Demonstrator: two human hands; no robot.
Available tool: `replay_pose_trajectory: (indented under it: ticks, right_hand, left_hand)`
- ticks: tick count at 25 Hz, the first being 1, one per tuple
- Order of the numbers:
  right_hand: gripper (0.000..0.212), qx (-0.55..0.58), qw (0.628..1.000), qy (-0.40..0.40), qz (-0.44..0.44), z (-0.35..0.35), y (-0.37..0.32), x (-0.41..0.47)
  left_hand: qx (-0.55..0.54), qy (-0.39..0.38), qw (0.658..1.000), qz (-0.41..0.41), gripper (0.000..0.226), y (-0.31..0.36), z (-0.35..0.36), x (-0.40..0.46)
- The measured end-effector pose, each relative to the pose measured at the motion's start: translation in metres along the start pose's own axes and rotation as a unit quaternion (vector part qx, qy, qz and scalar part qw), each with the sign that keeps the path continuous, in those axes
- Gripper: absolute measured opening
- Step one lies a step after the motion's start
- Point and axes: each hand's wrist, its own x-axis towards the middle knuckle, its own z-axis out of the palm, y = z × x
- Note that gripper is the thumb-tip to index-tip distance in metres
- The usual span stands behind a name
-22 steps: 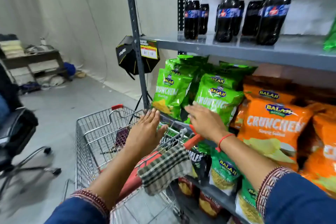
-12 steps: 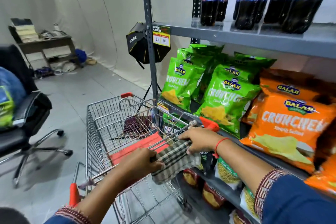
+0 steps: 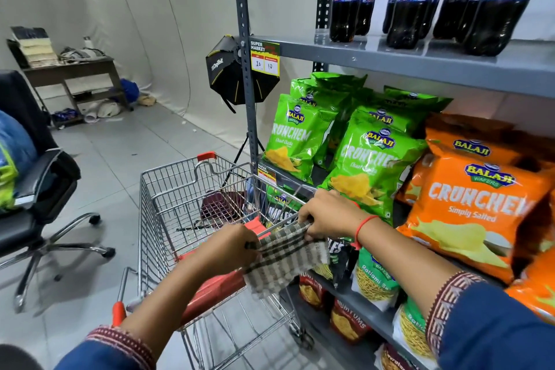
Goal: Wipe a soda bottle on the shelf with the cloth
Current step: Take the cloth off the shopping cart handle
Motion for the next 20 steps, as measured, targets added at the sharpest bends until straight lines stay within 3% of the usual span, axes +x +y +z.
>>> replay_pose_trajectory:
  ticks: [3,6,8,10,11,12,14,16,17,18,20]
  right_hand:
    - [0.015,0.120,0.993,-0.005,0.012,-0.024,0.015,-0.013]
    - [0.015,0.243,0.970,-0.002,0.013,-0.061,0.027,-0.033]
    - [0.016,0.302,0.952,0.047,0.002,-0.083,0.033,-0.047]
    - [0.019,0.394,0.911,0.126,0.001,-0.098,0.041,-0.064]
    - [0.017,0.462,0.871,0.170,0.005,-0.099,0.045,-0.072]
    - [0.022,0.551,0.808,0.207,0.007,-0.096,0.053,-0.081]
    - [0.055,0.740,0.634,0.226,-0.013,-0.075,0.069,-0.094]
    - [0.092,0.840,0.499,0.204,-0.061,-0.051,0.069,-0.101]
    - [0.104,0.859,0.466,0.192,-0.091,-0.040,0.064,-0.102]
    - [0.110,0.864,0.458,0.184,-0.104,-0.034,0.056,-0.102]
    - [0.110,0.856,0.475,0.202,-0.039,-0.028,0.038,-0.098]
  left_hand:
    - [-0.025,0.015,0.999,0.033,0.019,0.018,-0.038,0.011]
    - [-0.092,-0.003,0.990,0.111,0.041,0.052,-0.066,0.030]
    - [-0.193,-0.031,0.972,0.134,0.032,0.081,-0.075,0.038]
    - [-0.286,-0.036,0.948,0.135,0.016,0.104,-0.083,0.044]
    - [-0.333,-0.039,0.932,0.139,0.014,0.110,-0.086,0.046]
    - [-0.386,-0.052,0.909,0.147,0.013,0.116,-0.090,0.048]
    - [-0.492,-0.080,0.851,0.163,0.011,0.123,-0.097,0.054]
    - [-0.554,-0.103,0.808,0.174,0.005,0.132,-0.099,0.059]
    - [-0.571,-0.113,0.794,0.173,0.003,0.136,-0.099,0.063]
    - [-0.583,-0.120,0.785,0.171,0.003,0.140,-0.098,0.068]
    - [-0.594,-0.136,0.776,0.165,0.008,0.146,-0.093,0.076]
